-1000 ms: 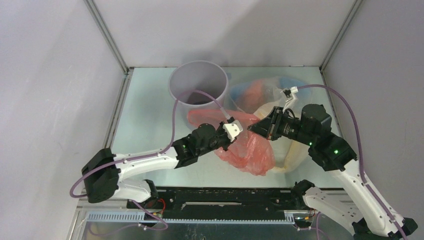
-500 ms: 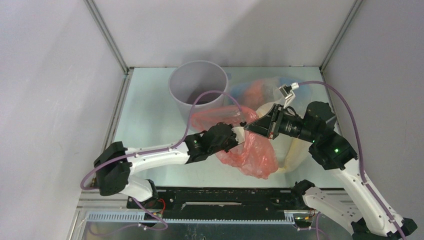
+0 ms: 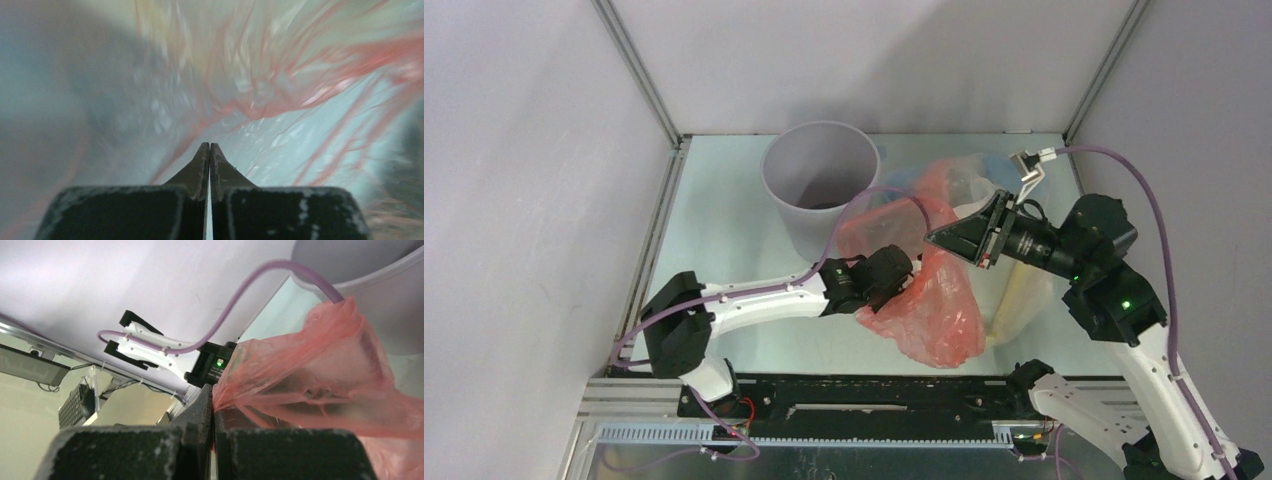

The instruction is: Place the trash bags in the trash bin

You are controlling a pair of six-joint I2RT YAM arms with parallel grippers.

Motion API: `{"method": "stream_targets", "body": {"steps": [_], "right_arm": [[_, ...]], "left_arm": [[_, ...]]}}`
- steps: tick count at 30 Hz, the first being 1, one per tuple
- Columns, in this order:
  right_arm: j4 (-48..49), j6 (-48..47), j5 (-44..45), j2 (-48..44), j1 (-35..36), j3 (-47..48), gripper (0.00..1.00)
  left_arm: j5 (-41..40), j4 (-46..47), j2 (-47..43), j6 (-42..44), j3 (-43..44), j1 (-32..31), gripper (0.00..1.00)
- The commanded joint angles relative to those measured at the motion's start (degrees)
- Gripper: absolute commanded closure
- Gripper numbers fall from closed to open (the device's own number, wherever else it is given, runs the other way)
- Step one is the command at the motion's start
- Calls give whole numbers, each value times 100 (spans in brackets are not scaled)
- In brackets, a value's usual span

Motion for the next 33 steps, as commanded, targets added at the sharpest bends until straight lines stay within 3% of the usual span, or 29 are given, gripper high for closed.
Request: {"method": "stream_targets", "body": {"steps": [1,9,14,19,24,28,33], "right_arm": [[-285,-305,67,-110,-254,420,100],[-913,-591,134,-24,-850,1108,100],[-966,-703,53,-35,-881,714,100],[-792,-741,-28,-200,-879,53,100],[-983,-954,168,-275,-883,-109,100],[-1032,-1026,208,-277,-890,-141,100],[-864,-956,75,-275,-883,-290,100]], "left_arm": [[-827,-1653,216,-436,80,-18,100],[-1830,-2571,507,-1376,269,26,100],[-1686,-2305,-379,-1453,500,13,97],[-1065,-1909,-1451,-1681,588,-10,84],[-1824,-2274,-2033,-2262,707,-13,77],[-1559,-2263,-2686,-2521,638,-9,56],[-1269,-1601,-3557,-2873,265,0,40]]}}
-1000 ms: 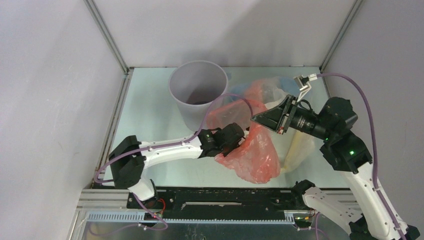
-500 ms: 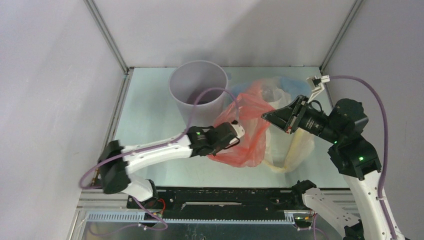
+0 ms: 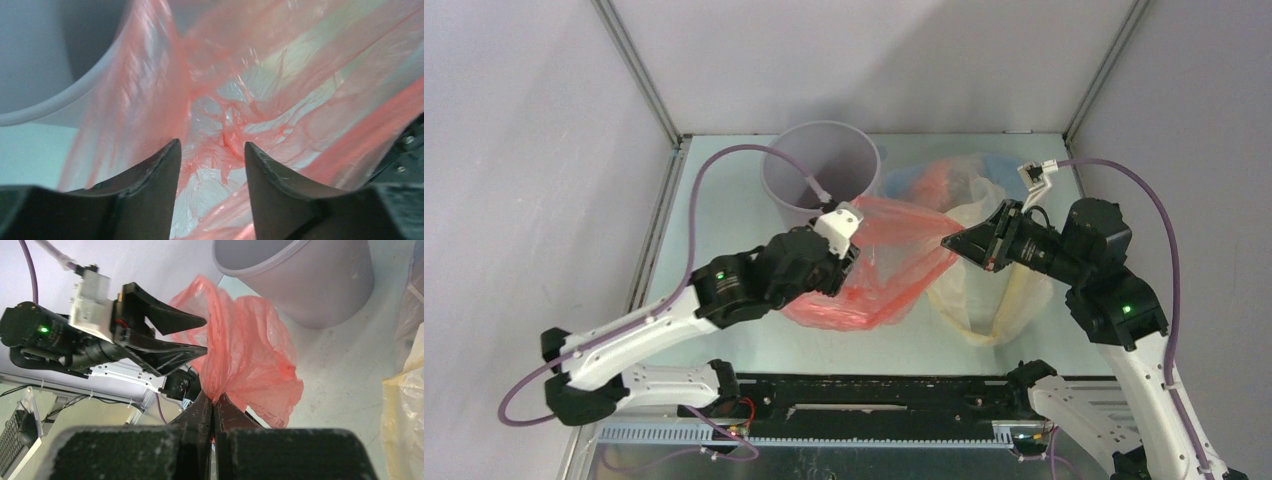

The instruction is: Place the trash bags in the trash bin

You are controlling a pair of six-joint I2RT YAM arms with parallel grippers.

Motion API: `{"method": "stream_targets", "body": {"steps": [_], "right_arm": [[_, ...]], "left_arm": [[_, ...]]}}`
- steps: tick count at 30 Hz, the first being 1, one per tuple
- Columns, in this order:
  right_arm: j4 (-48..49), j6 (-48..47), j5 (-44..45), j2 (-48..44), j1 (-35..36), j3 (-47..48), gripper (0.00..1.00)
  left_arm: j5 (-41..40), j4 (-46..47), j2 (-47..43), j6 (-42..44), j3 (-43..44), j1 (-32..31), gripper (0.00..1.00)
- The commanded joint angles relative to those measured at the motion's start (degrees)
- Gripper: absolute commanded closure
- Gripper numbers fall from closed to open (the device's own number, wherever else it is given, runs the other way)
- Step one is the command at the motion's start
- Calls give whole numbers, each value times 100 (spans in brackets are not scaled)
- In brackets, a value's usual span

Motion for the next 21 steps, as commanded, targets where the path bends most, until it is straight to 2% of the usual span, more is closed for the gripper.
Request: {"method": "stream_targets", "body": {"steps": [1,3,6,9,13,17,19,21], "right_arm": [[248,-77,-110,-53,-15,-118,100],[254,-79,-100,-47,-16,-158,100],[318,-39,-85,-48,-9,-212,100],[362,-30,-121,-23,-5,-241,100],[309,-91,-115,0,-6,-249,100],[310,-116,-106,-6,-5,-285,100],[305,-120,-124,-9,-7,-281,100],[290,-128,-128,-15,-6,-286,100]], "left_arm": [[115,670,-840,-614,-343,4,38],[-219,667,-1153,-918,-414,46,37],[-864,155,-1447,-1209,-293,59,39],[-957,-212,-1594,-1264,-363,59,26],[-886,-231,-1575,-1295,-920,59,11],[-745,261,-1539,-1308,-1522,79,4],[-427,593,-1558,-1269,-1833,288,5],[-16,833,-1568,-1266,-2010,597,15]]}}
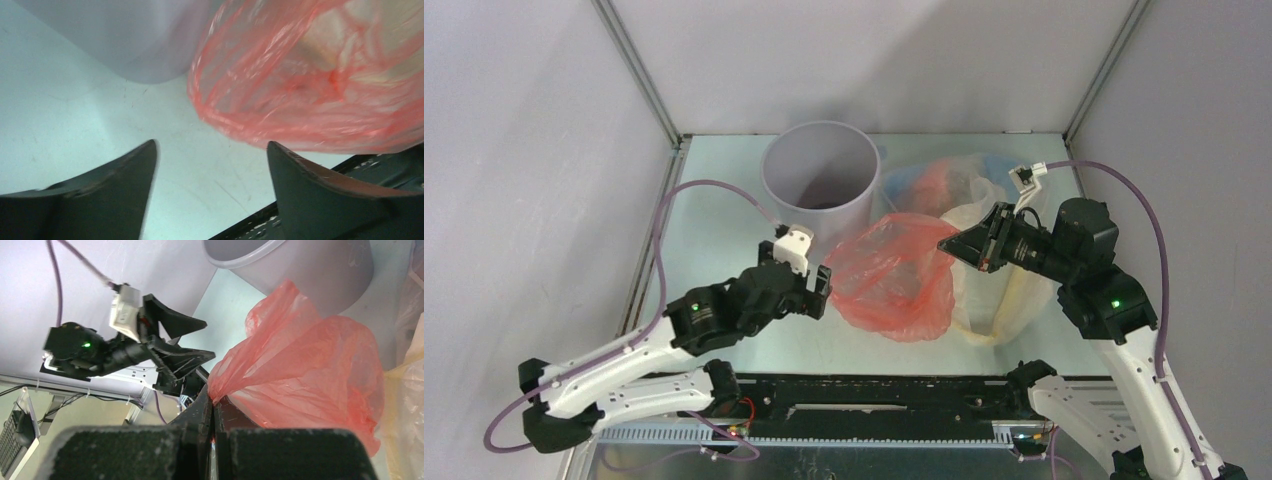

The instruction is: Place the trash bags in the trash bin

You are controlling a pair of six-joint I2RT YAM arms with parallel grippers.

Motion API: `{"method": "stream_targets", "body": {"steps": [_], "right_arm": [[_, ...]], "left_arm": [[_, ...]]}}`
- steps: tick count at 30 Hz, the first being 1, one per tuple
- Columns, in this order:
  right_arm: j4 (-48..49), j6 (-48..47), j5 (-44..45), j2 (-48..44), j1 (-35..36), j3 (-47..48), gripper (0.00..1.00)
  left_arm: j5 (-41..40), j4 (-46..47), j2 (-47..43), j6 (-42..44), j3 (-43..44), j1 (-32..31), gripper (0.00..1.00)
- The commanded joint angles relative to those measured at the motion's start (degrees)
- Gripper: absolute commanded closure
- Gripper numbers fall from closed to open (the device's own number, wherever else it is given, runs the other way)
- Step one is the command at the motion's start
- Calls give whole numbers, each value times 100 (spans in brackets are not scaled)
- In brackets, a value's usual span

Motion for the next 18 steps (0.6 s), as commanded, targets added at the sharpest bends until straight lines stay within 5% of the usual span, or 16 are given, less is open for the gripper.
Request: {"method": "stream_targets", "body": {"steps": [1,7,18], "right_arm": [[170,-139,-88,-40,-7,7,100],[138,-168,-113,-41,-5,8,100],[94,-222,-155,-51,-2,8,100]], "left_arm": [[786,776,-67,-80,-312,567,20],[1723,1354,66,-83,-651,1191,26],[2182,2082,869,-364,-751,1967,39]]}}
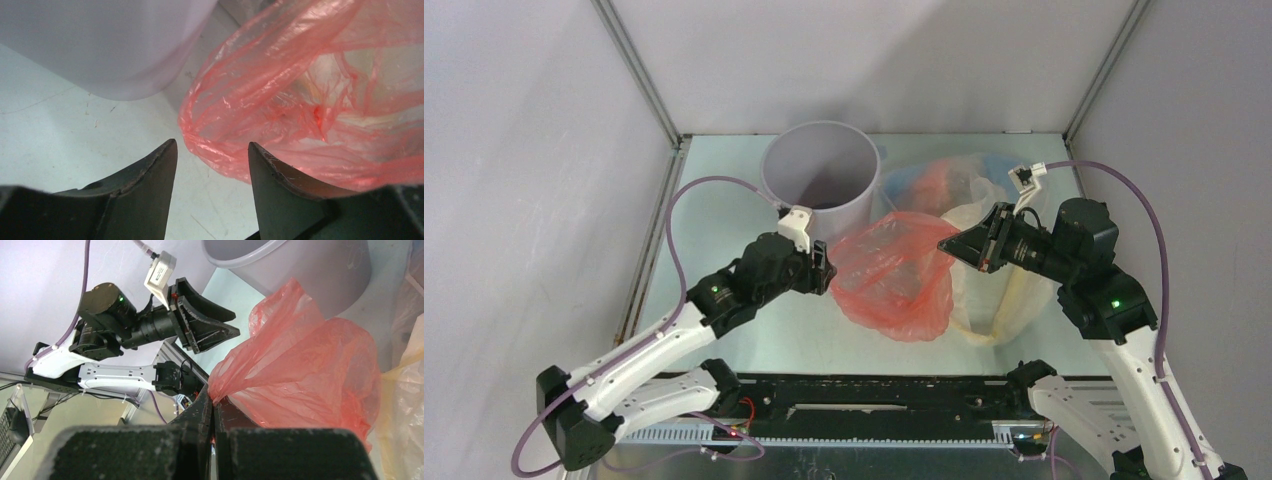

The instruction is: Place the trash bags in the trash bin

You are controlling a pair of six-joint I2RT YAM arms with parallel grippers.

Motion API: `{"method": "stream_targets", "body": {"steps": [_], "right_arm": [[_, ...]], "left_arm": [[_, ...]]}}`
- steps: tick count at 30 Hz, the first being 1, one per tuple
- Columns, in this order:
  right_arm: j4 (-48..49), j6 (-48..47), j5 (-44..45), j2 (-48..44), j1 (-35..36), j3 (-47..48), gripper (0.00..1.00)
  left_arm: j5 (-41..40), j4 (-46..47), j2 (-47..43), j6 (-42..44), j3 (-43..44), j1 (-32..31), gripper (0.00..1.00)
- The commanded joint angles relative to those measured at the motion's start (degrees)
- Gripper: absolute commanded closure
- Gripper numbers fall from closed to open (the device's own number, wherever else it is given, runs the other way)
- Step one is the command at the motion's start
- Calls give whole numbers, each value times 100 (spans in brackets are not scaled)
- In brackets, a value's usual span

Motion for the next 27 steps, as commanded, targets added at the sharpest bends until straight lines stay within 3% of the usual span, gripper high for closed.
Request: {"method": "stream_targets", "body": {"steps": [1,7,9,10,12,13,18,27], "right_arm": [[91,-104,-148,-49,-4,8,100],[77,-112,-157,-39,-7,8,100],[69,-116,-142,-50,-2,1,100],[83,-122,-138,-61,-7,-16,100],[118,-122,-100,-90,-13,-54,100],[125,-129,-68,-92,-12,-58,100],[318,-111,-118,-92,-164,17,100],[1058,-31,-159,95,-401,802,100]], "left_arm": [[238,575,248,-248,-117,262,39],[4,774,674,-346,-242,437,45],[-31,968,789,-356,-343,511,51],[-12,1012,837,-361,-361,548,61],[29,990,829,-321,-323,565,90],[59,951,739,-306,-290,566,98],[715,572,-60,-299,110,564,100],[1896,-114,-696,-416,2009,573,100]]}}
